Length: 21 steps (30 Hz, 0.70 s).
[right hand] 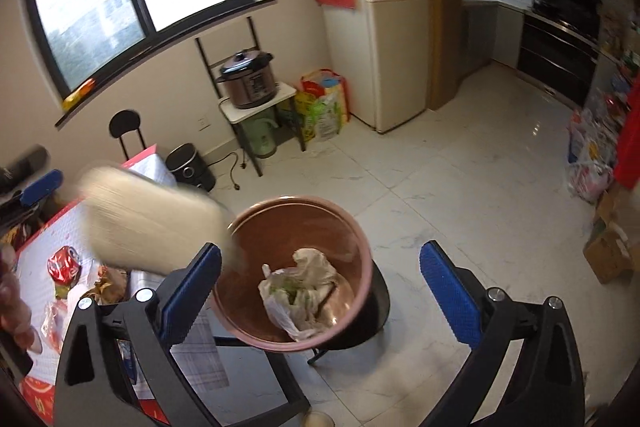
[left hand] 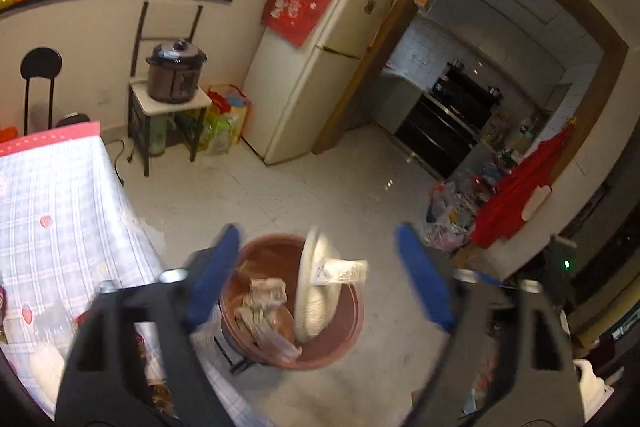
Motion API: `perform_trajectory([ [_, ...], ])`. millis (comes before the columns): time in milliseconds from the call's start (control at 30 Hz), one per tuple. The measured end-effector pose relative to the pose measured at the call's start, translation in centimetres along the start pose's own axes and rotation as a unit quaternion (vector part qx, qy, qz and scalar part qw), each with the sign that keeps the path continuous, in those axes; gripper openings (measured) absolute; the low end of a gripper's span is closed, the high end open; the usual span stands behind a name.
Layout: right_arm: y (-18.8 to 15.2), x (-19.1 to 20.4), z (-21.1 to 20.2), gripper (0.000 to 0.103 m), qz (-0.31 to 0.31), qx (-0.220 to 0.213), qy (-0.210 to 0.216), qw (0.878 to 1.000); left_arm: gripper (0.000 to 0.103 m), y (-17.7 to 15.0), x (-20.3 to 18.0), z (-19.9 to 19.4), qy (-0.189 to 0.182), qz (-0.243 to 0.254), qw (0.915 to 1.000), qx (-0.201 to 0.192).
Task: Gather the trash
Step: 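Return both grippers to the table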
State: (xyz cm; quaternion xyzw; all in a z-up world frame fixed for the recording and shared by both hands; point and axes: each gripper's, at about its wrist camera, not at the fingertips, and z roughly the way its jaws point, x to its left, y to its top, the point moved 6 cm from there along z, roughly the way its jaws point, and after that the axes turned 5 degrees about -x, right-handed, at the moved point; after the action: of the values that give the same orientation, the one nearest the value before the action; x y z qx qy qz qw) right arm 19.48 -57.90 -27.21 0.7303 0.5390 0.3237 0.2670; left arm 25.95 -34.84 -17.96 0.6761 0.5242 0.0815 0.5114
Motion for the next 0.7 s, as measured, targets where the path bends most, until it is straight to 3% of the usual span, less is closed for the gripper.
perform_trajectory([
  [67,-0.3,-0.5,-0.5,0.098,0.005,-0.003,-0.003,1.0,0.084,0.1,0.2,-0.7,-0.005,0.0,1.0,-0.003],
  [167,-0.8,-0.8,-1.1,0.098,0.014,-0.006,-0.004,1.0,0.085,0.0,1.3,-2.1,0.017,0.003,0.9998,-0.008],
  [433,-0.8,3.3,-1.6,0.098,0.017,-0.012,0.03,0.999,0.085,-0.1,10.5,-12.2,0.126,-0.032,0.991,-0.034],
  [567,-0.8,8.0,-1.3,0.098,-0.004,-0.01,0.065,0.998,0.085,-0.7,16.0,-19.2,0.189,-0.065,0.9778,-0.061],
  [700,-1.4,13.4,-0.7,0.098,-0.029,0.002,0.101,0.994,0.085,-2.6,21.0,-27.0,0.26,-0.102,0.956,-0.089],
])
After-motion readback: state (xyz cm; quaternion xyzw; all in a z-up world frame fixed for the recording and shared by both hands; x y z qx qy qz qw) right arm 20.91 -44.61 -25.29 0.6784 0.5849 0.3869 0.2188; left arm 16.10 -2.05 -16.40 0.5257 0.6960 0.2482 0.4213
